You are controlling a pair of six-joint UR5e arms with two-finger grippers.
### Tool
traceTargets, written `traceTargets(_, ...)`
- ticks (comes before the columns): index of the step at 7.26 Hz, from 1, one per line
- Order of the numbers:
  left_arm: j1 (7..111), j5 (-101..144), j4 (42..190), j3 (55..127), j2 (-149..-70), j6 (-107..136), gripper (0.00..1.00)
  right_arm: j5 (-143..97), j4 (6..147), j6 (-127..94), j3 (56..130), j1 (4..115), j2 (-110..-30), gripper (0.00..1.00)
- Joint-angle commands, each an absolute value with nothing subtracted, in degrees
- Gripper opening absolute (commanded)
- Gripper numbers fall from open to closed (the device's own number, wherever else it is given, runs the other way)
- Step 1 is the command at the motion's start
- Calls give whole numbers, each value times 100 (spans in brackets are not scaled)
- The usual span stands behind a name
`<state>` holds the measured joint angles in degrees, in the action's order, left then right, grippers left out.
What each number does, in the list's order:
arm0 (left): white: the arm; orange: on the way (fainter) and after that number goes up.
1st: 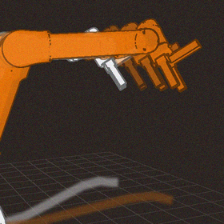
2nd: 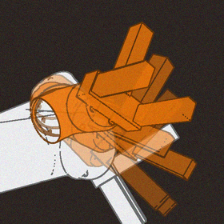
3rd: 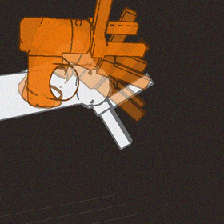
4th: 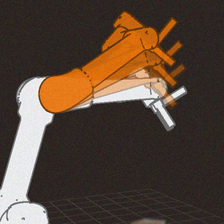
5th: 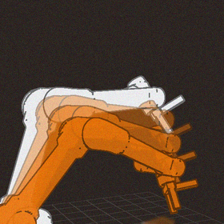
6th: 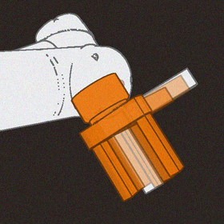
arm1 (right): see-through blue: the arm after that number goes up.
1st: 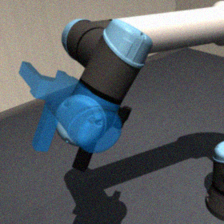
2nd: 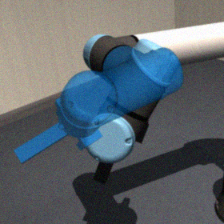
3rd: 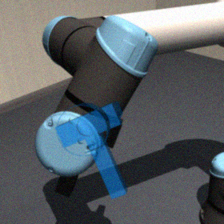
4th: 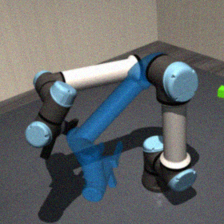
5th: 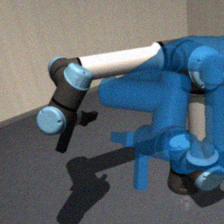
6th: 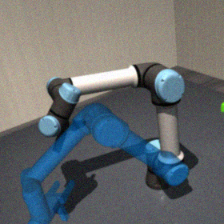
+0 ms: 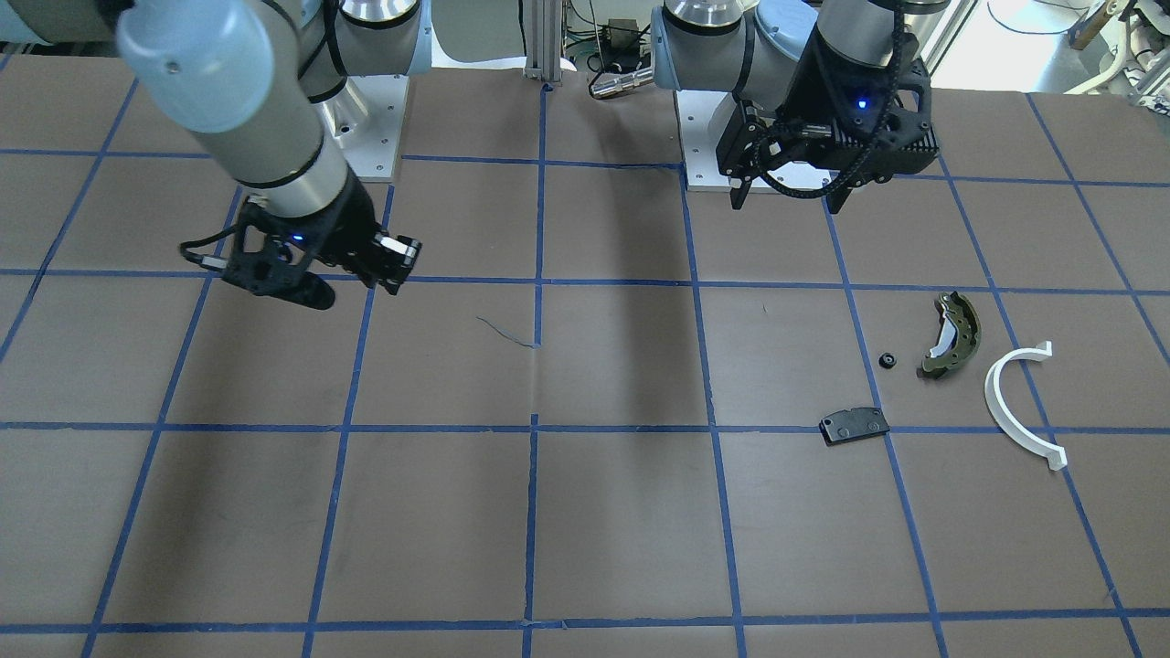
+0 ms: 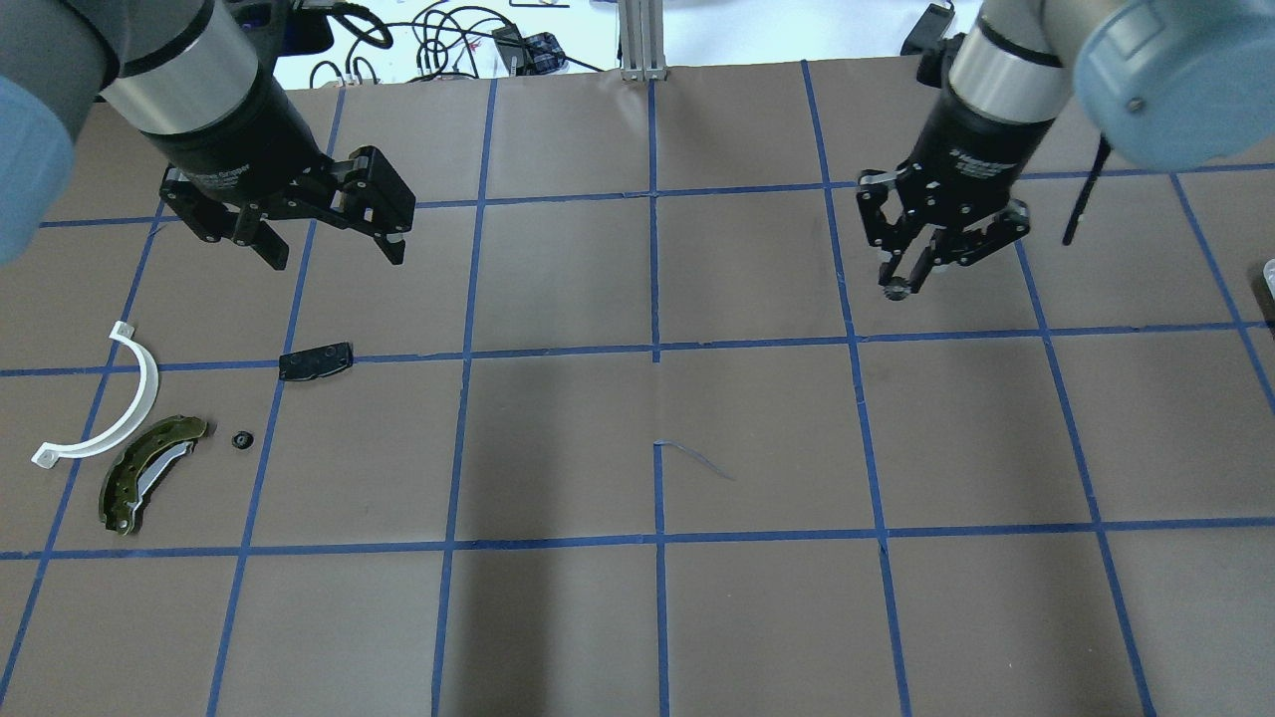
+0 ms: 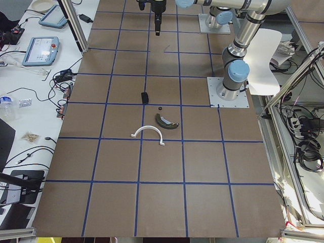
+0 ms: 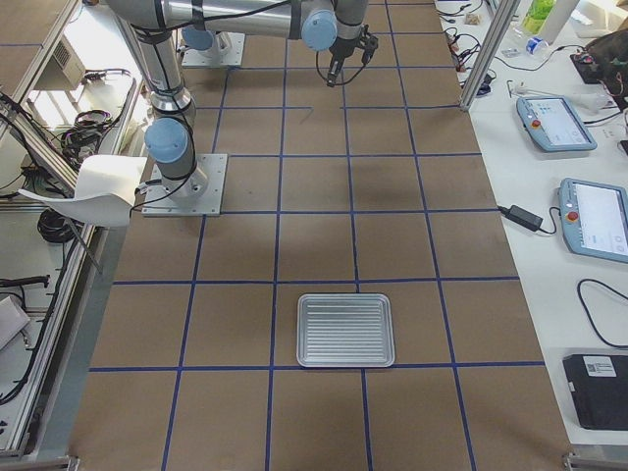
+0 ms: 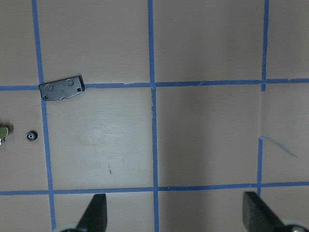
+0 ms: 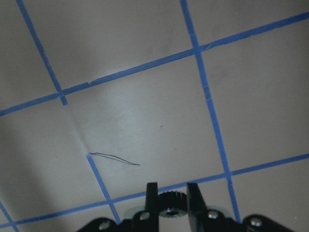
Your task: Place bearing gear from tray to pile
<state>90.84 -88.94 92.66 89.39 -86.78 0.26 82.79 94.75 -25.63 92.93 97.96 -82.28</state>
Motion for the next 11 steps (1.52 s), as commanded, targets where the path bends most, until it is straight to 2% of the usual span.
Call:
traceTargets(1, 9079, -8895, 9246, 8938, -8684, 26, 100, 8192, 10603, -3921, 9588, 10806, -7754, 0)
traceTargets(4, 9044, -8895, 9255, 8938, -8684, 26, 100, 8086, 11923, -4972, 9694, 11661, -6797, 0)
traceTargets(7, 9035, -8895, 9246, 8938, -8684, 26, 100, 7796, 12425, -4983, 9694, 11996, -6277, 0)
traceTargets(8, 9035, -8895, 9246, 8947, -8684, 26, 100, 7805, 12567, -4983, 9694, 12041, -6154, 12)
traceTargets(9, 9035, -8895, 9263, 8947, -8684, 26, 100, 7839, 12551, -4966, 9694, 12058, -6144, 29)
traceTargets(10, 9035, -8895, 9272, 8947, -8675, 26, 100, 7927, 12533, -4914, 9712, 12050, -6152, 93)
traceTargets(11, 9035, -8895, 9272, 8947, -8675, 26, 100, 8084, 12516, -4870, 9721, 12041, -6213, 100)
